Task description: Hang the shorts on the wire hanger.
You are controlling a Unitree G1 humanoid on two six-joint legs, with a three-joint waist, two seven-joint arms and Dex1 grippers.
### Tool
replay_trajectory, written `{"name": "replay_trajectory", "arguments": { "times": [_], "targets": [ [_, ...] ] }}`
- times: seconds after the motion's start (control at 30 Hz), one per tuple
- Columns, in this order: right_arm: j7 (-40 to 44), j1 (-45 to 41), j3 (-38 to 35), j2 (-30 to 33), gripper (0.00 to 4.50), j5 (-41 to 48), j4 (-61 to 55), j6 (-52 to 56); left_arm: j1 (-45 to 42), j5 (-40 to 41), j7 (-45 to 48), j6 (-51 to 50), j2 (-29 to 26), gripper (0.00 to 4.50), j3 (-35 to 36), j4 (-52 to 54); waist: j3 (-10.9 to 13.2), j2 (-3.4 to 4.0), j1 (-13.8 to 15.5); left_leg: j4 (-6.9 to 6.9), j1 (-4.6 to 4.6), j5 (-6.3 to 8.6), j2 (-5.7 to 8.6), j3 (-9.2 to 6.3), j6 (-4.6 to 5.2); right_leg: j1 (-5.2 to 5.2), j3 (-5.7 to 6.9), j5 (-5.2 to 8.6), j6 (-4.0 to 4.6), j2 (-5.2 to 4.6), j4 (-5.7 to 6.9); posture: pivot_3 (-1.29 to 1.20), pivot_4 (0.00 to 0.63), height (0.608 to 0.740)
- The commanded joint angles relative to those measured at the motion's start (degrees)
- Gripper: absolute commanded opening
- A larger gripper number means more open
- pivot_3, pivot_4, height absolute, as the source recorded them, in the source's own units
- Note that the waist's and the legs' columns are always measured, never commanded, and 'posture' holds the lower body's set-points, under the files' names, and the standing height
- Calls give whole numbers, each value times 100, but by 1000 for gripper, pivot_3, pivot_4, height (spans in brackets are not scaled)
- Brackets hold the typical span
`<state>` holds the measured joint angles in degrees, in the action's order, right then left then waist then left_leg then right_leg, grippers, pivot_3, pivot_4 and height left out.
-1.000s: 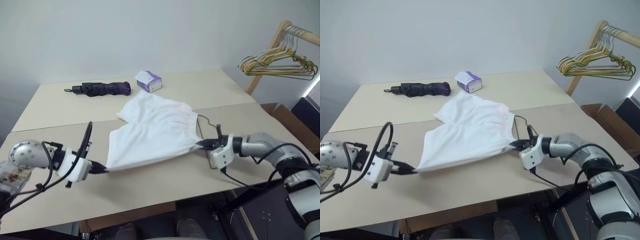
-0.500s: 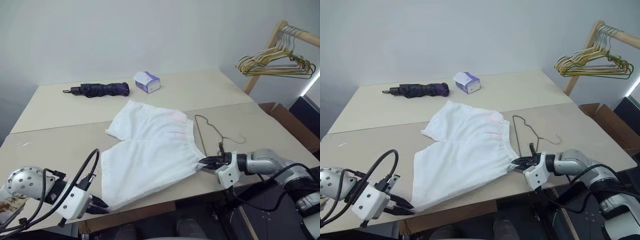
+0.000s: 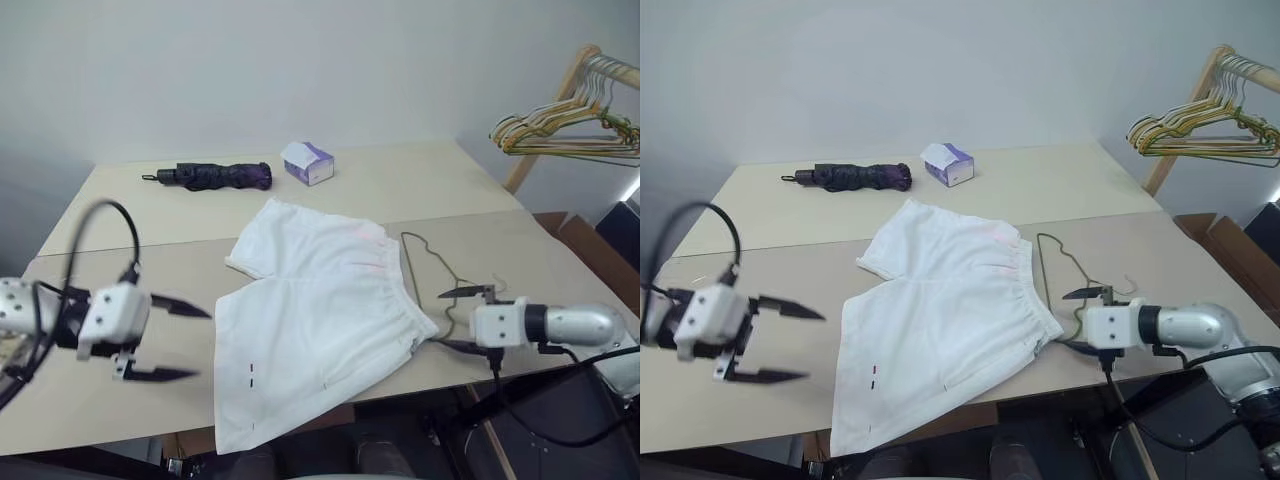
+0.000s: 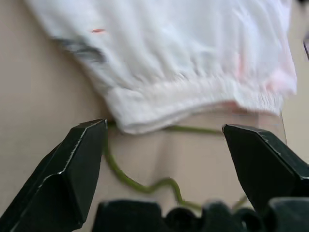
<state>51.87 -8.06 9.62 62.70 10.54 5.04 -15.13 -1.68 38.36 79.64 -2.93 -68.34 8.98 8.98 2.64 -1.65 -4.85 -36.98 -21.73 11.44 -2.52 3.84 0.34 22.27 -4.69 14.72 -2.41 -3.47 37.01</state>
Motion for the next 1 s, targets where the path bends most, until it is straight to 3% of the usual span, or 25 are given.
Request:
{"name": "replay_trajectory", "arguments": {
  "times": [0.03,0.07,0.17,0.37,0.47,0.6,0.83,0.93,1.0],
  "targets": [
    [-624,58,-650,-21,4500,323,-680,2343,-610,417,-466,-774,361,4097,164,14,1,1,53,0,0,1,0,0,-1,1,0,0,0,2,0,-46,41,740],
    [-768,65,-691,-42,4500,226,-795,2809,-734,434,-554,-913,471,4097,158,36,1,2,70,0,1,2,-1,1,-3,3,0,0,0,5,1,-46,41,740],
    [-1218,-412,-618,-244,4500,469,-1312,5654,-1156,568,-1058,-1439,965,4097,52,221,2,1,86,0,-5,3,0,3,-6,10,-2,0,1,6,1,-69,45,740],
    [-1554,-921,-635,-951,4500,987,-2214,8104,-1520,417,-1494,-1881,1631,4097,-133,465,7,-3,81,0,-56,2,8,2,-4,58,-6,-3,1,21,1,-81,49,740],
    [-1883,-995,-363,-1202,4500,743,-2149,8470,-1531,317,-1516,-1921,1791,4097,-188,566,10,-8,84,0,-73,1,8,1,-3,75,-10,-23,-34,26,1,-85,48,740],
    [-2558,-1193,-324,-1603,4500,324,-1657,8706,-1506,285,-1509,-1987,1876,4097,-151,651,19,-24,83,-2,-80,1,13,2,-3,82,-14,-7,-4,24,0,-77,52,740],
    [-2522,-1278,-374,-1686,4500,392,-1645,9026,-1354,184,-1505,-1944,1972,4097,-114,745,24,-32,81,-1,-80,1,16,1,-3,80,-18,-7,-8,23,-1,-73,54,740],
    [-2503,-1341,-308,-1699,3979,403,-1548,9211,-1328,134,-1488,-1900,2000,4126,-124,778,30,-42,84,-1,-79,1,16,1,-3,80,-18,-7,-8,23,-1,-70,55,740],
    [-2543,-1434,-325,-1776,3337,397,-1380,9379,-1311,112,-1503,-1877,2028,4126,-110,787,30,-43,84,-2,-79,1,16,1,-3,79,-18,-7,-8,22,-1,-70,55,740]
  ]
}}
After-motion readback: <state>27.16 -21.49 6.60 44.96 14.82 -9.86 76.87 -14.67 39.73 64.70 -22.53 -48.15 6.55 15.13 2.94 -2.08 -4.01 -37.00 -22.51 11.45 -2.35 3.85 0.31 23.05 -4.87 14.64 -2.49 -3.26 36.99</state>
